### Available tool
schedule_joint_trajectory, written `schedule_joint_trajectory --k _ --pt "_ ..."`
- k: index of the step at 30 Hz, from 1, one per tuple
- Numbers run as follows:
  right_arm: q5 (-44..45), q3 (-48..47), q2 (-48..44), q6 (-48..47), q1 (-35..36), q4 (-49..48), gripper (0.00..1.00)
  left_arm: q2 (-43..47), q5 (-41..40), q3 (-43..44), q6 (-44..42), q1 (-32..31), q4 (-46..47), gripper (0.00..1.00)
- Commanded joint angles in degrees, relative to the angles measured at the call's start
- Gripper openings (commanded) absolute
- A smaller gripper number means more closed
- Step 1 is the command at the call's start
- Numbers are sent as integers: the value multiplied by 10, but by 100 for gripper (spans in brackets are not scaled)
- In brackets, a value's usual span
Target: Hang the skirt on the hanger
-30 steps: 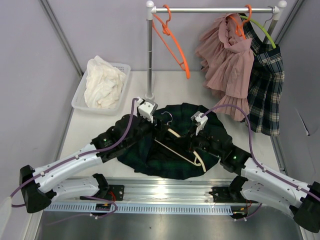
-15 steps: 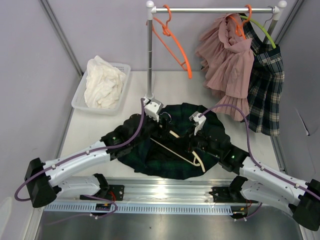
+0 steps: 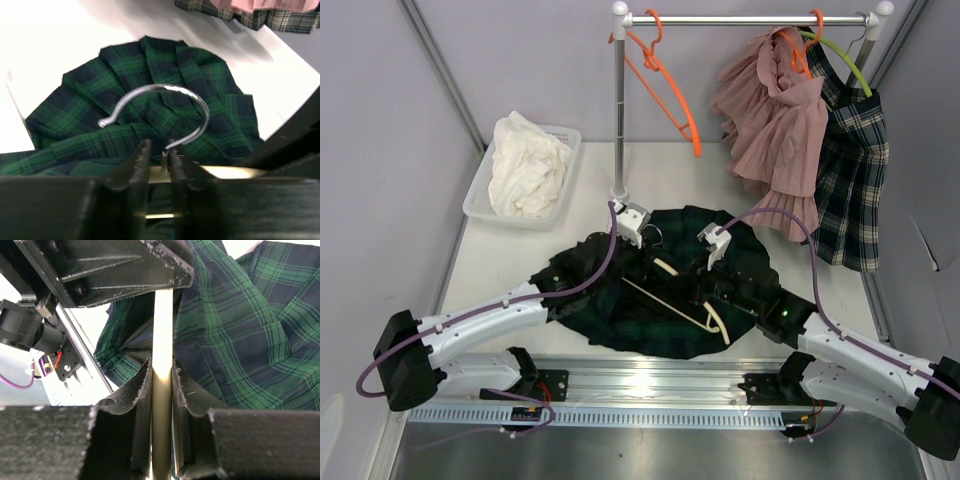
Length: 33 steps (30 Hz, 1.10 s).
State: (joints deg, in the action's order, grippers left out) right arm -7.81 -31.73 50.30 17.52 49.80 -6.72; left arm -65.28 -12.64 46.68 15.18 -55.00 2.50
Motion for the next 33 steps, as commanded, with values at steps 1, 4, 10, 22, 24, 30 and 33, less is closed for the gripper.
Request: schedule_joint_trajectory --k 1,4,10,22,24,30,33 --pt "5 -29 3 -1 3 -52 0 10 5 -6 5 -2 29 17" --pt "20 -36 7 2 5 -31 0 9 -5 -1 0 -2 18 0" --pt "109 -73 10 25 10 65 52 20 -53 -7 -20 -2 17 0" --pt "235 -134 -55 152 -18 320 77 21 -106 -18 -44 6 15 0" --pt "228 -131 -63 166 -25 349 72 22 -104 -19 -44 8 19 0" --pt "176 -92 -80 186 0 428 55 16 -97 -15 -45 10 25 0" --pt "201 -70 -86 205 34 450 55 15 -96 -12 -45 10 27 0"
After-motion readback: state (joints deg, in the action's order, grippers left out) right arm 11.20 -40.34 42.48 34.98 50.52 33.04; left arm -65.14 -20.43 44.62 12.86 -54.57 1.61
